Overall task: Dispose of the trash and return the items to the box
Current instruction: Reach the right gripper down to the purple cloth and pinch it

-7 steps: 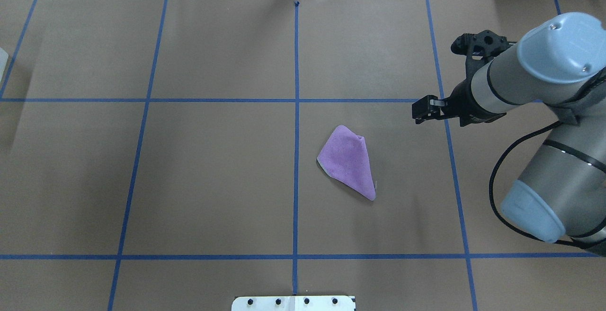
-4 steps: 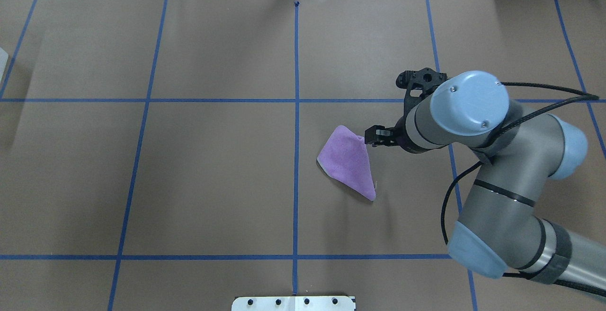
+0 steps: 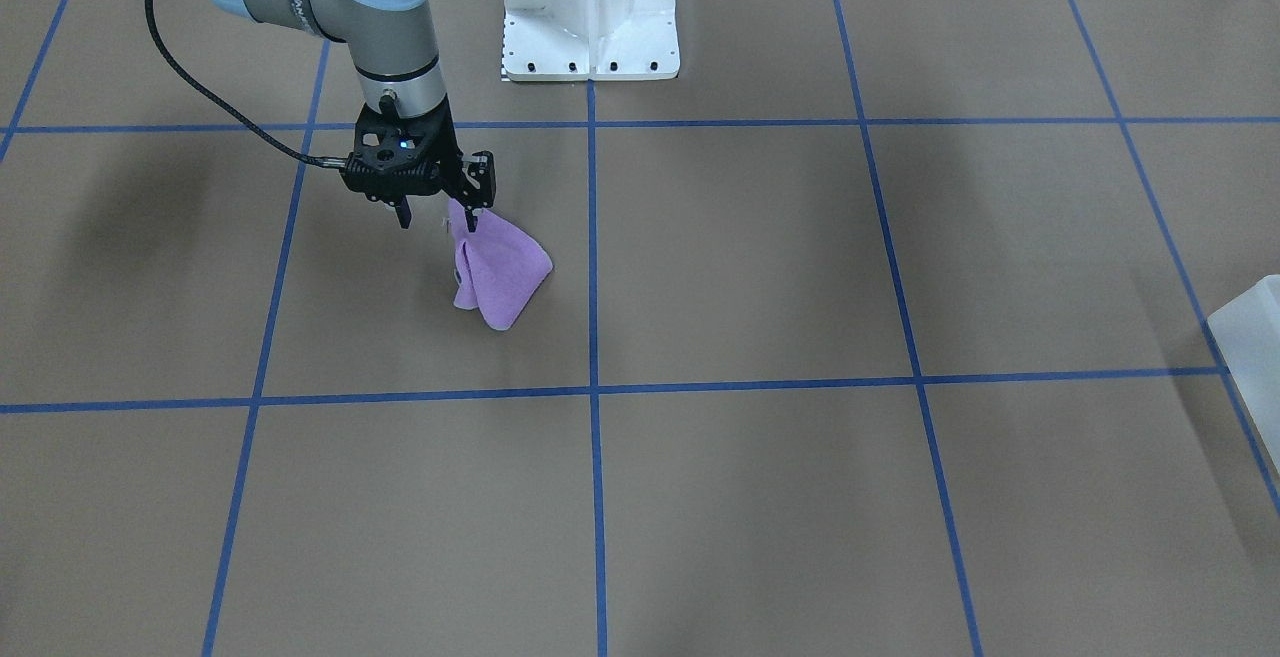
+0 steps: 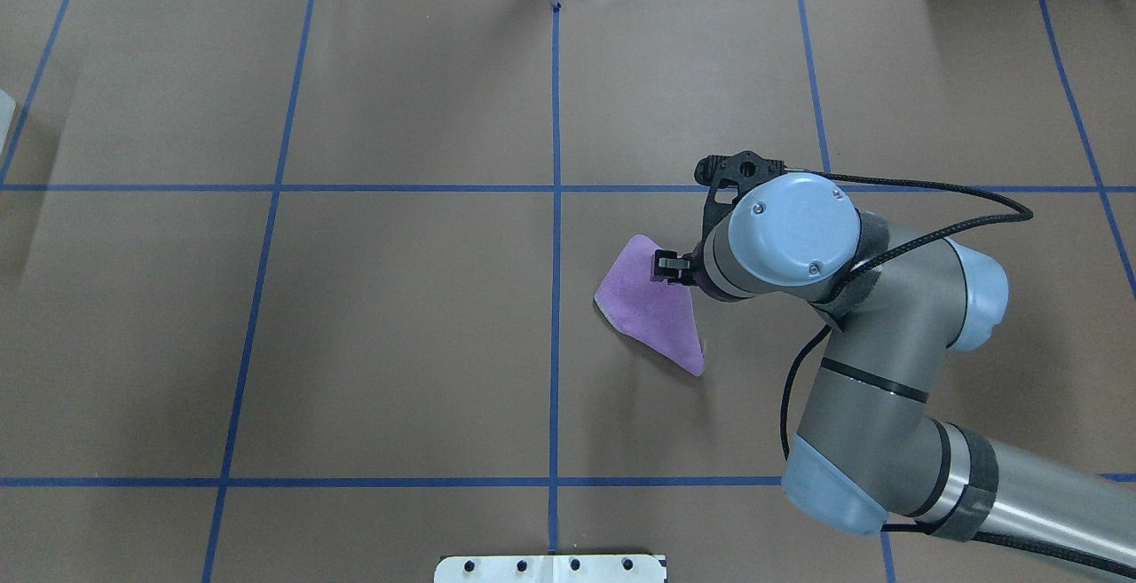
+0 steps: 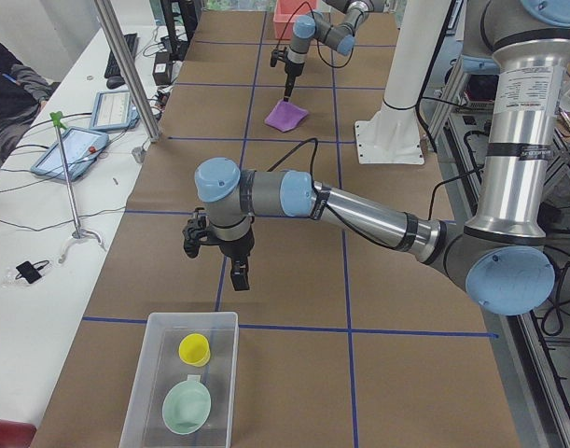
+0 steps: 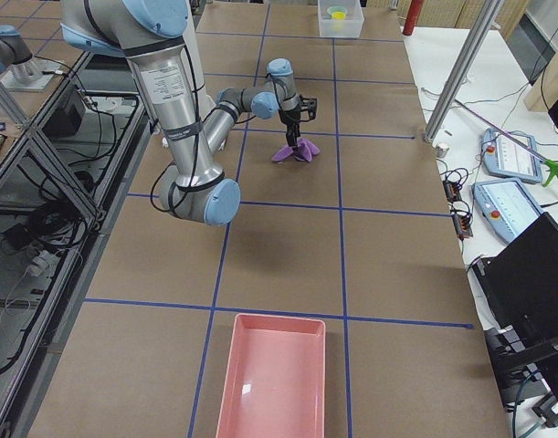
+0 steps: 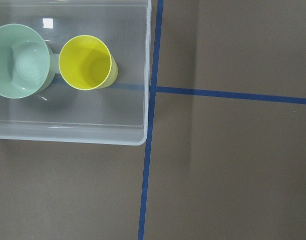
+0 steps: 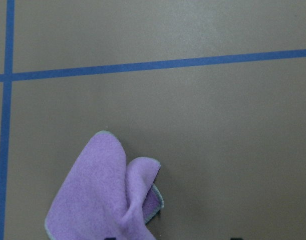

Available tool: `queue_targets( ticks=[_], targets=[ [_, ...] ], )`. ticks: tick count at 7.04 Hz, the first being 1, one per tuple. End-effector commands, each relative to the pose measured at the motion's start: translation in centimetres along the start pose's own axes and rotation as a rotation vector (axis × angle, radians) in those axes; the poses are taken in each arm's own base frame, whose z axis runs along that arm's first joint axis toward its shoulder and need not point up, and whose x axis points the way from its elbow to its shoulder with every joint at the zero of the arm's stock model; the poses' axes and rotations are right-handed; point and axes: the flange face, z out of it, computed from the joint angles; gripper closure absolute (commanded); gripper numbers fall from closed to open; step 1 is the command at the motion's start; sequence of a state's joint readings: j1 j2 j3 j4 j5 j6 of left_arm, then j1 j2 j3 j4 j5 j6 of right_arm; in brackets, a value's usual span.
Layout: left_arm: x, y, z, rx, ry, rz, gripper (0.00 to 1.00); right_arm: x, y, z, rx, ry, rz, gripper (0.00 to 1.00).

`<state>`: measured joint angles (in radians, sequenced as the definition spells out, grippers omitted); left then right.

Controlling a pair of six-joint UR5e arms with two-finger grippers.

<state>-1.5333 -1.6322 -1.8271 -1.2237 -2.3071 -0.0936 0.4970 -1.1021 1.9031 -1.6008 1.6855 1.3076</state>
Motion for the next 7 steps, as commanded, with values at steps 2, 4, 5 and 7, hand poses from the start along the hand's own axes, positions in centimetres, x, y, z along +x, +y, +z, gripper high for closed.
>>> queue_targets(
  ticks=[2,4,5,7],
  targets=[
    [-0.2,0.0,0.2,-0.005,0.0,-0.003,0.01,-1.9,-0.5,0.8,0.004,-0.001,0.0,0.38],
    [-0.1,0.0,0.2,-0.004,0.0,-0.002,0.01,-1.8,-0.5,1.2,0.004,0.005,0.002,1.0],
    [-0.1,0.0,0.2,-0.004,0.0,-0.002,0.01,-1.8,-0.6,1.1,0.005,0.004,-0.001,1.0],
    [-0.9,0.7,1.0,-0.018,0.0,-0.016,0.01,-0.7,-3.3,-0.7,0.03,-0.005,0.019,1.0]
  ],
)
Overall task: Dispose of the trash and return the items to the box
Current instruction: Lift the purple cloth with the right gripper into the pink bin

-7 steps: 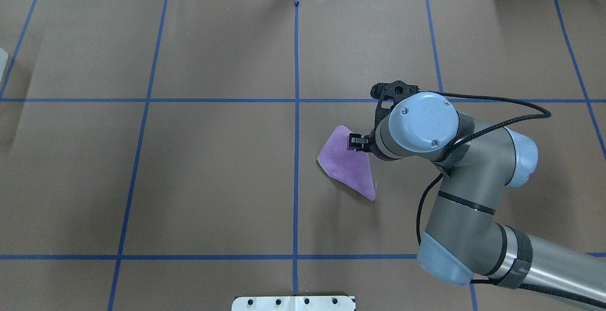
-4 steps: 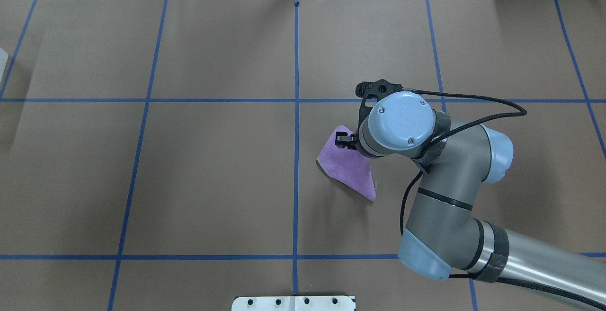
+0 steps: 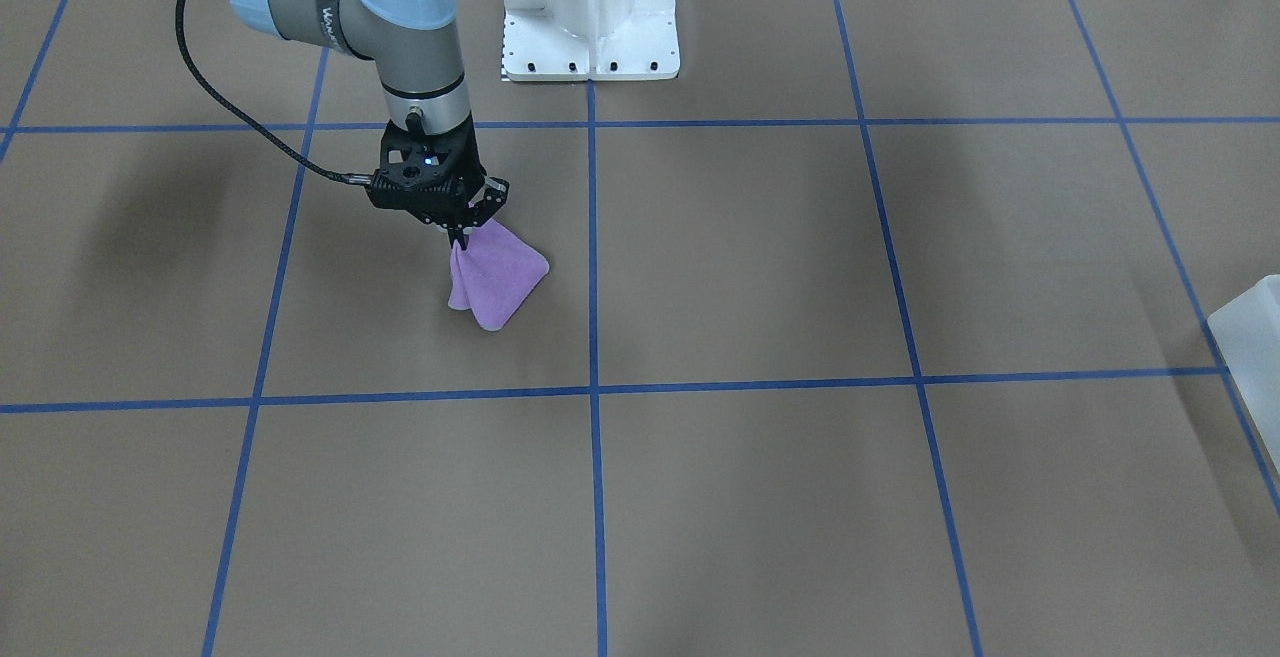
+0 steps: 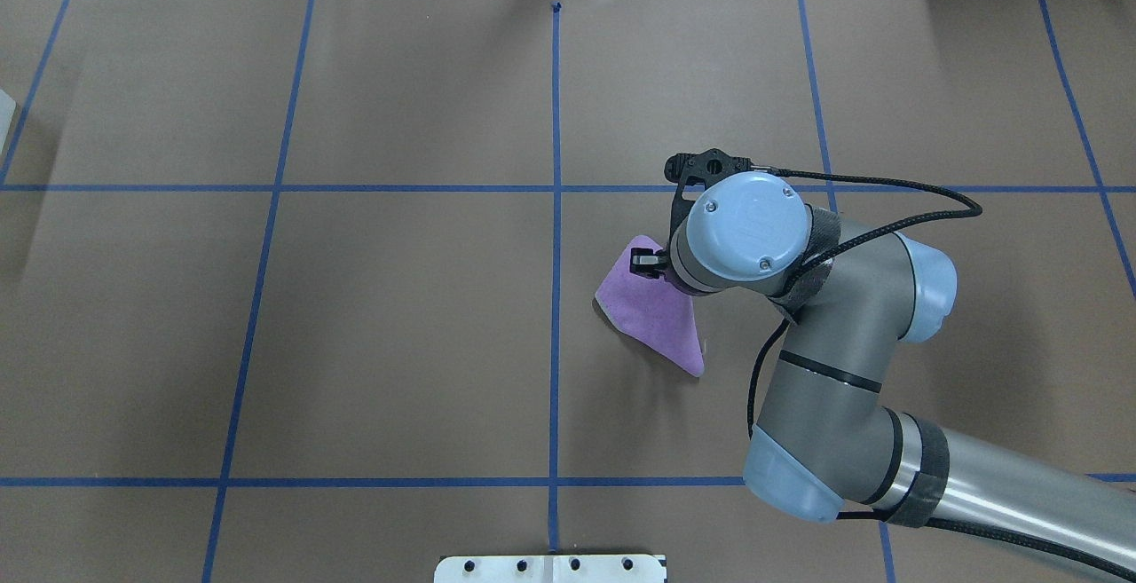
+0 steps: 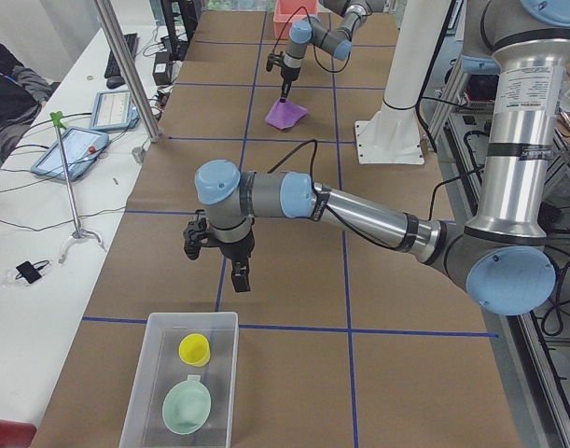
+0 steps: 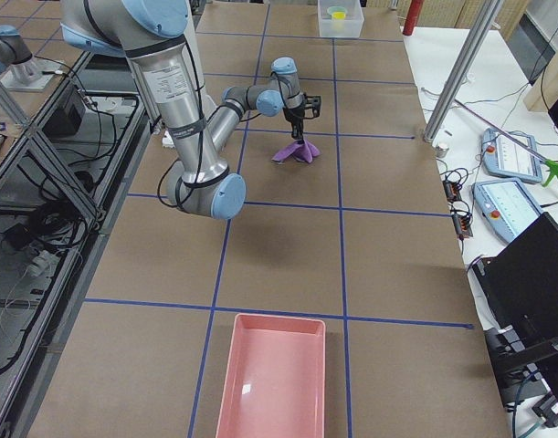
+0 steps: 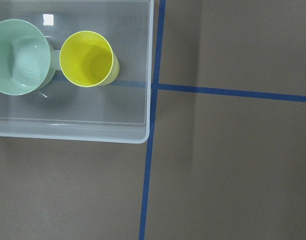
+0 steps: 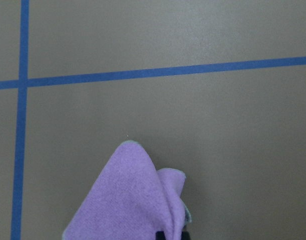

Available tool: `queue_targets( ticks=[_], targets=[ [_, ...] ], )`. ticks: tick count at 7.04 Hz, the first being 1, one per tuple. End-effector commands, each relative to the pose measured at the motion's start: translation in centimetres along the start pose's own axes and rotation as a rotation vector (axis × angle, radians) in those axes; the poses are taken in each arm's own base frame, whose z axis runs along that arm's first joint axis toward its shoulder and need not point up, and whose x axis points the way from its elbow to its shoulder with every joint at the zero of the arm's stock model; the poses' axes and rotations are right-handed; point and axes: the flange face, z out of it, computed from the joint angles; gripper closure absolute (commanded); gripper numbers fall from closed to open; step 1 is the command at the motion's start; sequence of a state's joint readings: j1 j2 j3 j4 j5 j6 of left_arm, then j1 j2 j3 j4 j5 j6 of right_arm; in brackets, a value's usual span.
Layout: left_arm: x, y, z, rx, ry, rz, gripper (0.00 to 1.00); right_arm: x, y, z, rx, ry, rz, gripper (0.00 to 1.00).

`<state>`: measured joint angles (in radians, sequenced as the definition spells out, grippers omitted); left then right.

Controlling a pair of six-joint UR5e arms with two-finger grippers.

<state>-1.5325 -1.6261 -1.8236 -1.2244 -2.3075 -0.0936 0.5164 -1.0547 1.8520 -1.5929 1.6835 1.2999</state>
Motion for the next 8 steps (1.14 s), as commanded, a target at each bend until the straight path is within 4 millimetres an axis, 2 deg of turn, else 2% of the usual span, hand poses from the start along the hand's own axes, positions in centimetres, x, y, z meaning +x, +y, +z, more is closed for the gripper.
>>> queue_targets(
  ticks=[1,2,3,4,5,6,7,8],
  targets=[
    [-1.6,1.4,1.6,-0.02,-0.001,-0.019,0.01,2.6,-4.4,-2.3,0.002,-0.012,0.029,1.0],
    [-2.1,2.3,2.1,-0.022,-0.001,-0.018,0.01,5.7,-7.9,-4.0,-0.022,-0.03,-0.001,1.0],
    [-2.1,2.4,2.1,0.022,0.003,0.02,0.01,9.5,-10.1,-5.3,-0.042,-0.037,-0.018,1.0],
    [-3.9,4.5,3.8,0.065,0.007,0.059,0.01,13.6,-12.3,-7.3,-0.06,-0.05,-0.03,1.0],
    [-4.9,6.2,4.8,0.094,0.012,0.085,0.01,17.4,-14.6,-10.7,-0.079,-0.037,-0.049,1.0],
    [-4.4,6.7,4.3,0.102,0.026,0.096,0.01,23.3,-16.3,-14.4,-0.092,0.015,-0.106,1.0],
    [-4.1,7.0,4.3,0.096,0.056,0.096,0.01,30.5,-18.8,-17.3,-0.131,0.037,-0.169,1.0],
    [-4.1,7.0,4.3,0.097,0.056,0.097,0.01,39.1,-20.3,-18.9,-0.155,0.05,-0.226,1.0]
  ],
)
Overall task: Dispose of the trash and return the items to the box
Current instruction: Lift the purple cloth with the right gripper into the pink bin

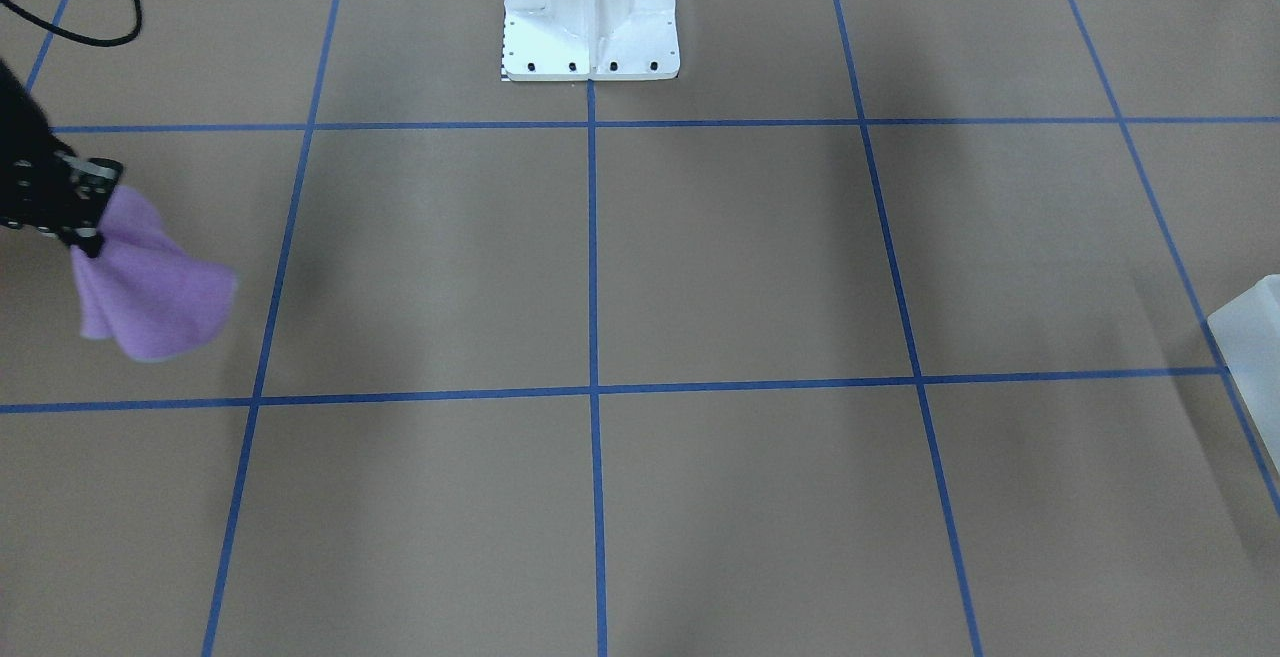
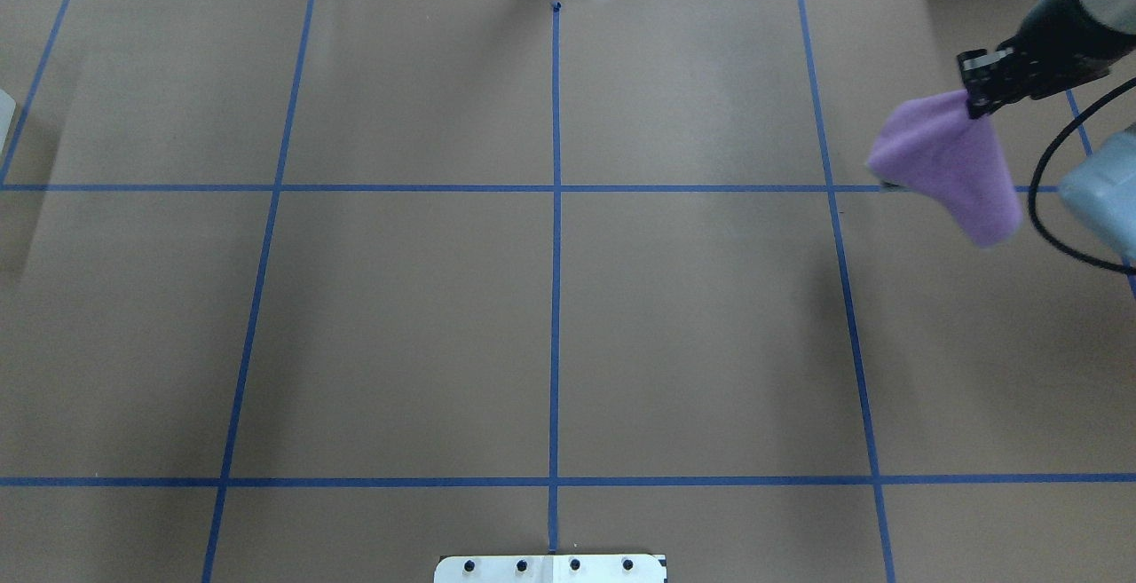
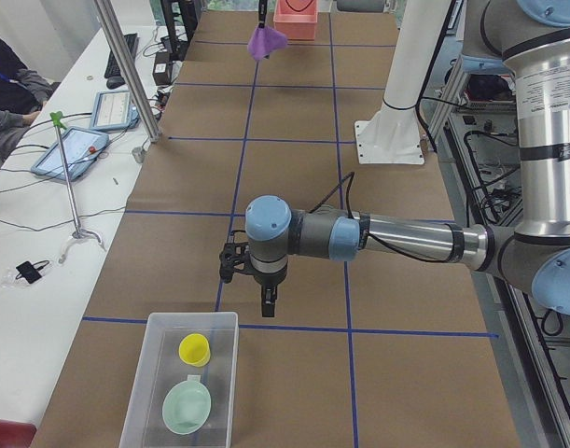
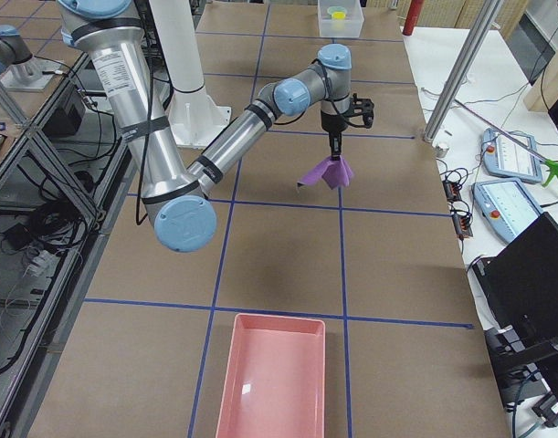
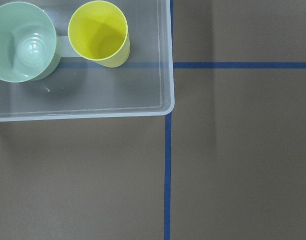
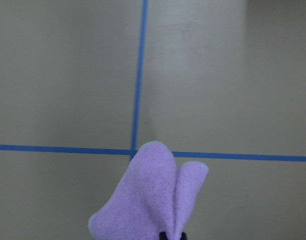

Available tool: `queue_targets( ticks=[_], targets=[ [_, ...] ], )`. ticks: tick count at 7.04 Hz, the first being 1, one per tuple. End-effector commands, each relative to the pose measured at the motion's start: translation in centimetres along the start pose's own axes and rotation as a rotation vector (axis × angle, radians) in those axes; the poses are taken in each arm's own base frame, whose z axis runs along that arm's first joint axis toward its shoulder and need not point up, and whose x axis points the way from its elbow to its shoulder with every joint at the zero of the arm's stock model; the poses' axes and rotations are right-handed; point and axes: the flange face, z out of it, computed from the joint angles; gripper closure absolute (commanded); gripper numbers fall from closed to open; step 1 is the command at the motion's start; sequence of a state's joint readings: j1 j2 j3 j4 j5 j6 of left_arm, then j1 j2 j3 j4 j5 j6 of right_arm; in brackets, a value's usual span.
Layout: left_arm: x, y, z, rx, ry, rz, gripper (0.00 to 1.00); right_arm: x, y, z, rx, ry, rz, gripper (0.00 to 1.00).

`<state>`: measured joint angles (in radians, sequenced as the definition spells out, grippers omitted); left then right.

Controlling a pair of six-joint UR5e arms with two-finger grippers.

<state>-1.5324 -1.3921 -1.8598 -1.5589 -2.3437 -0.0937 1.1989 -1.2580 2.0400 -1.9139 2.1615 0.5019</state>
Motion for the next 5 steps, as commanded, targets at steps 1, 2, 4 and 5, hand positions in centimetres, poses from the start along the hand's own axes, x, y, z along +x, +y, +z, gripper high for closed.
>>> queue_targets(
  ticks=[1,2,4,5],
  targets=[
    [0.2,0.1,-0.1,0.005,0.012,0.006,0.01,18.1,1.8,-2.5,-0.055,0.008,-0.097,1.0],
    [0.3,-0.1,-0.2,0.007,0.012,0.009,0.01,25.8,4.8,-1.0,-0.095,0.003,-0.148,1.0],
    [0.5,-0.3,-0.3,0.012,0.012,0.013,0.01,38.1,9.8,1.7,-0.158,-0.032,-0.206,1.0],
    [0.6,-0.4,-0.5,0.015,0.012,0.016,0.01,41.5,13.5,5.2,-0.193,-0.051,-0.197,1.0]
  ],
)
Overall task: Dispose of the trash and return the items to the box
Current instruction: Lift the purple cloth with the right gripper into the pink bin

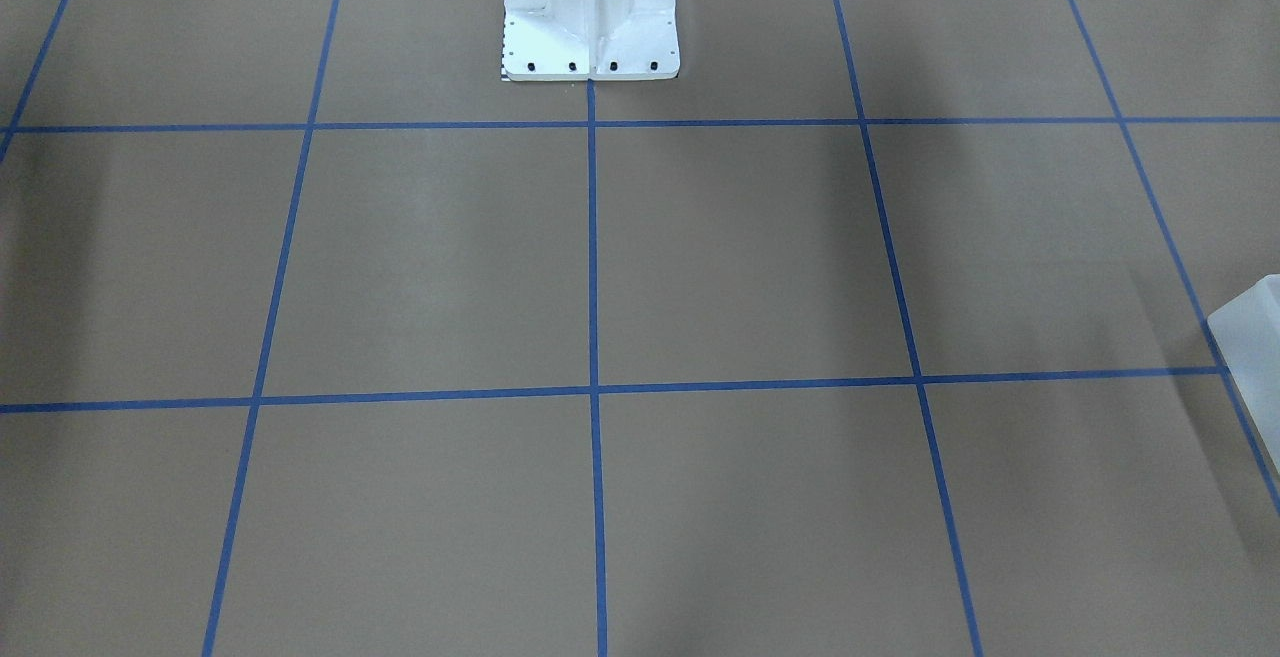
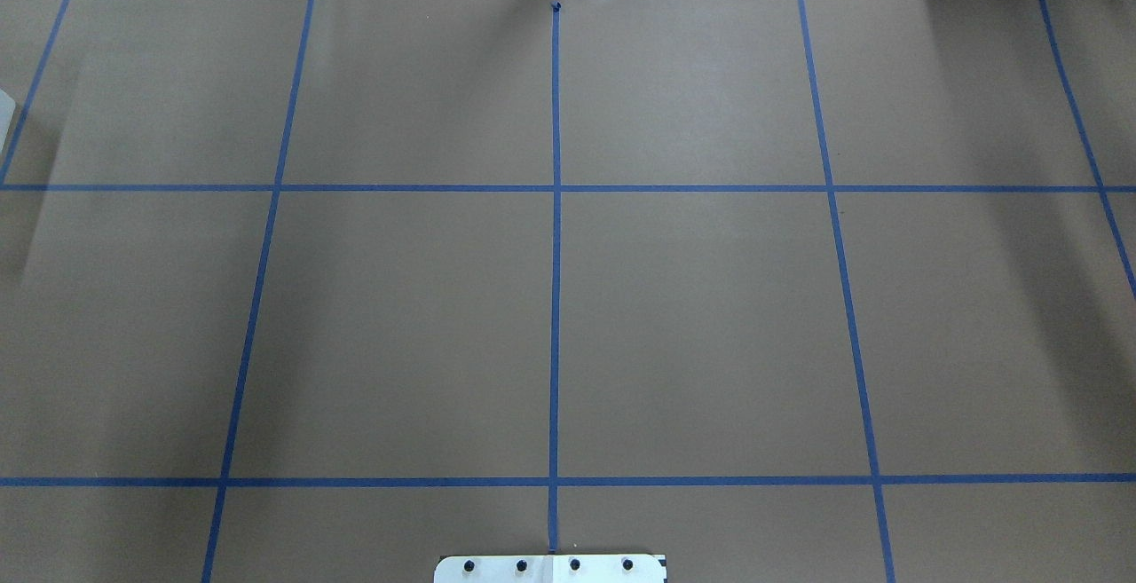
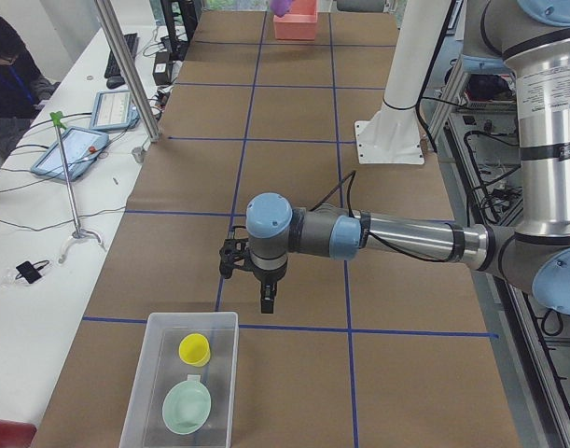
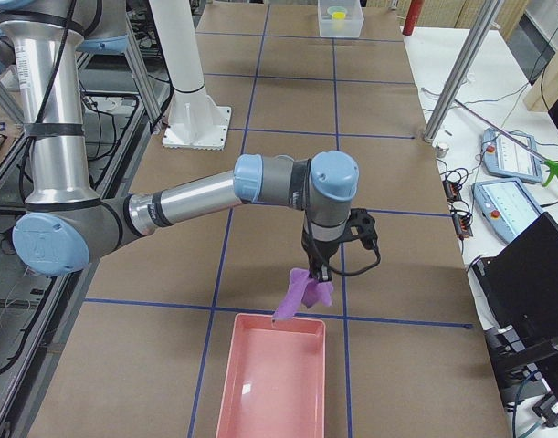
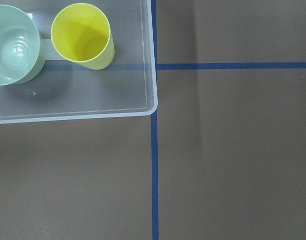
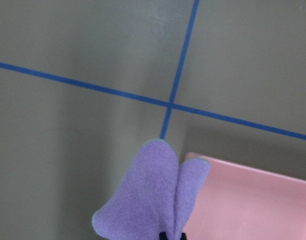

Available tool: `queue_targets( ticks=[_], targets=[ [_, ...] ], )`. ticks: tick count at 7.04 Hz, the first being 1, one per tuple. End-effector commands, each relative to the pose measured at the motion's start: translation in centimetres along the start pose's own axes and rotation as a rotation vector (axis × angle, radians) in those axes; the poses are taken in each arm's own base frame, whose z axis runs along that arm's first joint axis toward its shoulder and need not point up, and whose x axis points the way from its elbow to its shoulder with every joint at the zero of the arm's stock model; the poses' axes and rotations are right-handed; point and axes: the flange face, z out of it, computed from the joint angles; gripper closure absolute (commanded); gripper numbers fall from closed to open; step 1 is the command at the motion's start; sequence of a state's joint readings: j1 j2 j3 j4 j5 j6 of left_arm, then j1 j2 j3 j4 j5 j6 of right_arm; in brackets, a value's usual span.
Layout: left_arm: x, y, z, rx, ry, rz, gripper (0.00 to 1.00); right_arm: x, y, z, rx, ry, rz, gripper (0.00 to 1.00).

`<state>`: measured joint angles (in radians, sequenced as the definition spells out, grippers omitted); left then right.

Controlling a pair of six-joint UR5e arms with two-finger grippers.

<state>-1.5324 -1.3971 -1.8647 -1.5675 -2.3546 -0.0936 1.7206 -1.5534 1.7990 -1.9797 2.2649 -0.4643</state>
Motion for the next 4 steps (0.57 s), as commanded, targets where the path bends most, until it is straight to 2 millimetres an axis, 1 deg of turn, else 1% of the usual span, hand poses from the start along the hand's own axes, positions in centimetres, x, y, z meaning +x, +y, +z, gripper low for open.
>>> queue_targets(
  ticks=[1,2,3,4],
  targets=[
    [0.2,-0.1,-0.1,0.003,0.001,0.005,0.01,6.6,8.4,8.4,-0.015,-0.013,-0.018,1.0],
    [0.1,-0.1,-0.1,0.003,0.0,0.003,0.01,8.9,9.7,11.6,-0.006,-0.01,-0.023,1.0],
    [0.2,-0.1,-0.1,0.003,0.001,0.005,0.01,10.6,10.2,13.8,-0.011,-0.016,-0.012,1.0],
    [0.2,-0.1,-0.1,0.003,0.001,0.005,0.01,10.8,10.1,14.0,-0.001,-0.015,0.052,0.44]
  ],
)
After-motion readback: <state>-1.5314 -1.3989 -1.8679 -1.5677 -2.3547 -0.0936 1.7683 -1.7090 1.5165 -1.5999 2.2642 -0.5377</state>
